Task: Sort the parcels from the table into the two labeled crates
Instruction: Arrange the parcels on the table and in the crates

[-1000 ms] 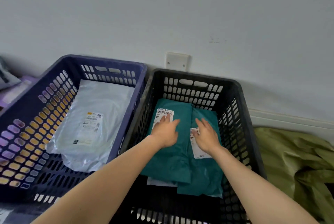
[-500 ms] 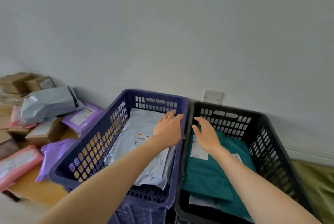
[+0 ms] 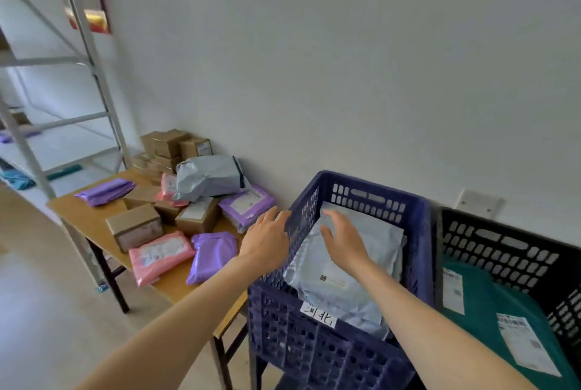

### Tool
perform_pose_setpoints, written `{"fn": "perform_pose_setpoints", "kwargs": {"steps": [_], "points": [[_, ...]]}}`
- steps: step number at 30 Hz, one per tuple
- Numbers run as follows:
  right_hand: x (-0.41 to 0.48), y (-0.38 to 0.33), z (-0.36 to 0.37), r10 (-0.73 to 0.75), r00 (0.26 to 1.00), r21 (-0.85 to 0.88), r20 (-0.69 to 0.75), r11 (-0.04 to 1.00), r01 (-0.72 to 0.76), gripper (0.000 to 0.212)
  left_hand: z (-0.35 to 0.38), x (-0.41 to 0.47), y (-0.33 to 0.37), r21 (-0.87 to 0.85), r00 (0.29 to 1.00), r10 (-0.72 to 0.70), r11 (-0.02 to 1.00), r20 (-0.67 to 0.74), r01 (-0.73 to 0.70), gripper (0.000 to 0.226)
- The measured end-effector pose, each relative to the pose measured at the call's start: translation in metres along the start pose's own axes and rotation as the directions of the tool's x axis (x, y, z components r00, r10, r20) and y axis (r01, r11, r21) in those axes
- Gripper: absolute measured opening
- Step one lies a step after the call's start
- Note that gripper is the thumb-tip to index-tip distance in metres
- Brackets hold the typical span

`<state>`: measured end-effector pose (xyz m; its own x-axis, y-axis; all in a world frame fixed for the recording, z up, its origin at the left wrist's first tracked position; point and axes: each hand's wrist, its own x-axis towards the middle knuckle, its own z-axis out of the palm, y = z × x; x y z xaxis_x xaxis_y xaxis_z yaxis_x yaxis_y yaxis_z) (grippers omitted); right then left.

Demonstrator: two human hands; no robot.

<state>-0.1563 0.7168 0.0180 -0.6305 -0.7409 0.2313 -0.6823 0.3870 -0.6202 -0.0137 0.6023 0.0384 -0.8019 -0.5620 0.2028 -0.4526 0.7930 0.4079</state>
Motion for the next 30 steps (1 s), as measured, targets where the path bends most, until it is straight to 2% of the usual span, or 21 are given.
{"fn": "perform_pose_setpoints", "kwargs": {"steps": [8,13,16,23,30], "points": [[0.009,-0.074,0.08,-0.06,0.995,0.089,0.085,0.995,0.052,0.041,-0.038,-0.053,-0.112,-0.047,0.978,-0.201,0.979,-0.046,0.199,0.059],[0.03,-0.111,0.127,-0.1,0.987,0.154,0.124,0.985,0.08,0.037,-0.055,-0.063,-0.175,-0.09,0.958,-0.271,0.961,-0.097,0.262,0.057],[0.041,-0.123,0.145,-0.129,0.983,0.122,0.133,0.986,0.113,0.038,-0.06,-0.06,-0.199,-0.073,0.945,-0.294,0.955,-0.141,0.287,0.053],[0.105,-0.154,0.215,-0.15,0.975,0.121,0.162,0.984,0.131,0.041,-0.069,-0.012,-0.279,-0.047,0.932,-0.3,0.954,-0.203,0.297,0.052],[0.189,-0.163,0.273,-0.078,0.99,0.124,0.118,0.99,0.064,0.04,-0.08,0.066,-0.361,0.006,0.947,-0.291,0.956,-0.133,0.295,0.054]]}}
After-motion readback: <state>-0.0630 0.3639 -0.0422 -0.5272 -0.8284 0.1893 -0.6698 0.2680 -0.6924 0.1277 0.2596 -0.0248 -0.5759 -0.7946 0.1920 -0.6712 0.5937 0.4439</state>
